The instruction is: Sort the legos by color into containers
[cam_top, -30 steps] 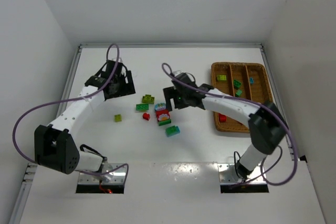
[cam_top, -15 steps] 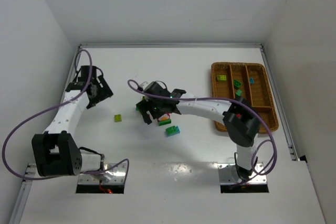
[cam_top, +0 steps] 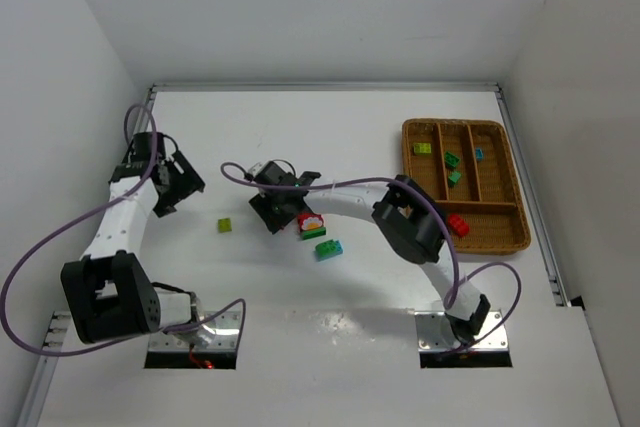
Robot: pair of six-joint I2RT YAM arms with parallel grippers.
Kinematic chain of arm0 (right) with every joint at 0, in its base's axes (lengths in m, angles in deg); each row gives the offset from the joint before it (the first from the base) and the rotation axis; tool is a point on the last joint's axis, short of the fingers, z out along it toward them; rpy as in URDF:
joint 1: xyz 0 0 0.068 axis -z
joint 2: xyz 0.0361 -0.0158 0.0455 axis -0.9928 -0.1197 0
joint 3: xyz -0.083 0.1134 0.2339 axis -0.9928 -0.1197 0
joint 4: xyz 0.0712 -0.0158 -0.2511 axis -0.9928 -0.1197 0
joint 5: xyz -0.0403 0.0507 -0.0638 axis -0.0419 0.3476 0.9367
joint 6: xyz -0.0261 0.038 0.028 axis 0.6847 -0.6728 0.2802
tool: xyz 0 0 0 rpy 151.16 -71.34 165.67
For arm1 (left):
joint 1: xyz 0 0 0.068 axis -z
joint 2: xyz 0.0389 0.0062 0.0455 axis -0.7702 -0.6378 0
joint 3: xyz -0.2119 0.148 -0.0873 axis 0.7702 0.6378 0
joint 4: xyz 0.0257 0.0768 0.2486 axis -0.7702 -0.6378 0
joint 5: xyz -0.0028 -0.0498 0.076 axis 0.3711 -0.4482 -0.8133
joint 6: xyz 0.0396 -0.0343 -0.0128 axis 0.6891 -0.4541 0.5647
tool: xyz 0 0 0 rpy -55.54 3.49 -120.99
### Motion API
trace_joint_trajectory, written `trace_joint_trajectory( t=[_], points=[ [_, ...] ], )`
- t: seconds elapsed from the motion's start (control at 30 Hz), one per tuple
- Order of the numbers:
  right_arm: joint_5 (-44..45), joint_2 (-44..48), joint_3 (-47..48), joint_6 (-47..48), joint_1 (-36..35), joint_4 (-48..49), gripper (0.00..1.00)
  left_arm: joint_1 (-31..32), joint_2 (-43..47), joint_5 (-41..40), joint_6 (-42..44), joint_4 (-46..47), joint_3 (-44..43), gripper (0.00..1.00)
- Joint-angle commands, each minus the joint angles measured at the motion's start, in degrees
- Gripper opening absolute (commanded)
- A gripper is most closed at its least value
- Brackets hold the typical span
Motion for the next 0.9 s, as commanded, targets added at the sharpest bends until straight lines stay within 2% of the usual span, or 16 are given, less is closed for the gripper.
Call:
trace_joint_trajectory(
  t=[0.0,0.07,0.13,0.23,0.4,0.47,0.6,0.7,0.8,0.87],
  points=[
    [0.40,-0.66,2.96,0.83,0.07,1.44,0.53,-1.23,2.00,1.80,0.62,0.83,0.31,0.82],
    [0.39,-1.19,2.96,0.83,0.07,1.44,0.46,-1.23,2.00,2.32,0.62,0.83,0.31,0.82],
    [1.27,0.04,1.74,0.22,0.07,1.44,0.35,-1.23,2.00,2.33,1.15,1.35,0.31,0.82],
    [3.99,7.40,-4.65,-0.31,0.60,4.50,0.24,-1.23,2.00,3.38,1.15,1.35,0.31,0.82],
    [8.73,26.29,-20.11,-5.21,5.06,6.27,0.24,-1.23,2.00,4.70,1.77,1.97,0.31,0.82],
    [14.09,35.93,-24.71,-8.12,7.88,4.35,0.24,-0.01,2.00,4.70,2.38,2.49,0.31,0.82],
    [22.53,50.03,-37.45,-18.21,19.71,-3.03,0.23,2.28,2.00,2.59,2.91,2.50,-0.83,0.82],
    [23.07,60.40,-44.67,-22.53,28.24,-8.04,0.23,4.56,1.39,2.07,2.91,2.50,-0.83,0.82],
    [22.38,66.73,-49.33,-24.21,36.42,-10.07,0.23,5.88,0.69,2.06,2.91,3.02,-0.83,0.82],
    [20.80,67.54,-51.62,-24.22,40.30,-10.69,0.23,6.49,0.07,2.58,2.91,3.02,-1.36,0.82]
  ],
)
